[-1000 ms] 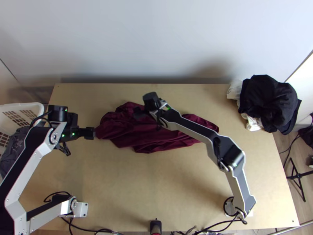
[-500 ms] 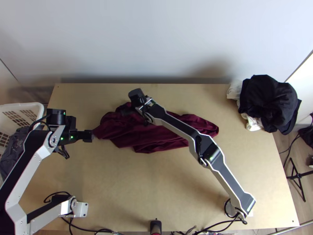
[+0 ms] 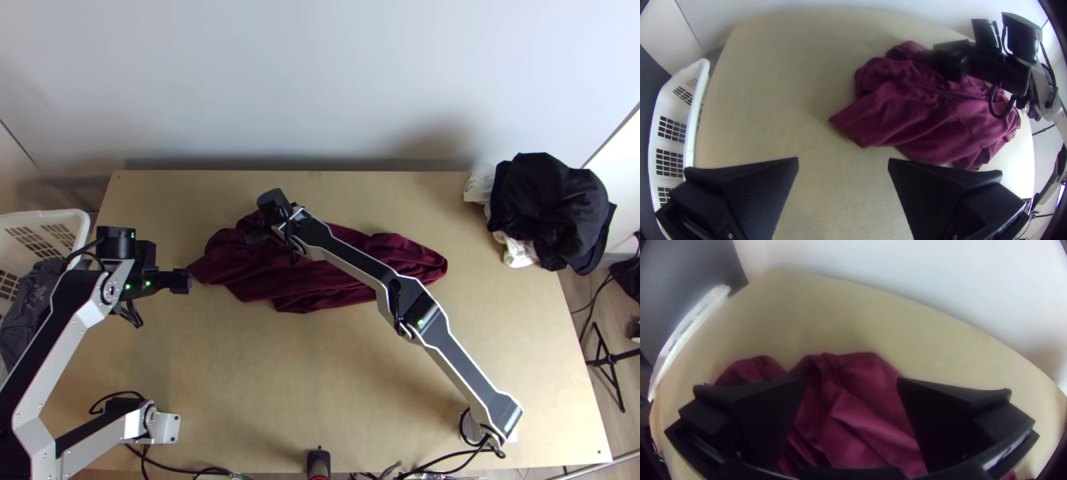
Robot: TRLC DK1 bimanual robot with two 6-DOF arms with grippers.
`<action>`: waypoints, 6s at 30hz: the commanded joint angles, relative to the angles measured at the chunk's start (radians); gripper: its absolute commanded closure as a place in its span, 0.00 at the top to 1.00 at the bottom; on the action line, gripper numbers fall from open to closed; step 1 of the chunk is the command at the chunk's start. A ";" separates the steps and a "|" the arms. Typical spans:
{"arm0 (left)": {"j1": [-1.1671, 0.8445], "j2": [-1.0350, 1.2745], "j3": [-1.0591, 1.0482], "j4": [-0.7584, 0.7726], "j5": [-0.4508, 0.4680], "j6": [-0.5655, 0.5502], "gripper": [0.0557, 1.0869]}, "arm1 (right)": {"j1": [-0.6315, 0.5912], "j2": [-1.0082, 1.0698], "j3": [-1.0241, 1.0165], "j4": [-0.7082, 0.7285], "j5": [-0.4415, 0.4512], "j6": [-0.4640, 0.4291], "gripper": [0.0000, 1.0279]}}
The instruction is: Fold the t-shirt
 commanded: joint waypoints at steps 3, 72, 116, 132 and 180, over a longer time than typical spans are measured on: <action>-0.007 -0.039 -0.046 0.010 0.001 -0.017 0.95 | 0.004 0.025 0.011 0.004 0.000 -0.052 0.51; -0.088 -0.105 -0.081 0.079 -0.001 0.003 0.95 | -0.026 -0.467 -0.036 0.105 0.117 -0.159 0.03; -0.430 0.245 -0.023 0.703 -0.001 -0.187 0.88 | 0.139 -0.753 -0.087 0.220 0.212 -0.312 0.03; -0.466 -0.008 0.056 0.545 -0.002 -0.193 0.03 | 0.067 -0.756 -0.128 0.220 0.225 -0.305 0.03; 0.258 -0.105 0.662 0.588 -0.001 -0.683 0.03 | 0.107 -0.898 0.002 0.791 0.308 -0.608 0.03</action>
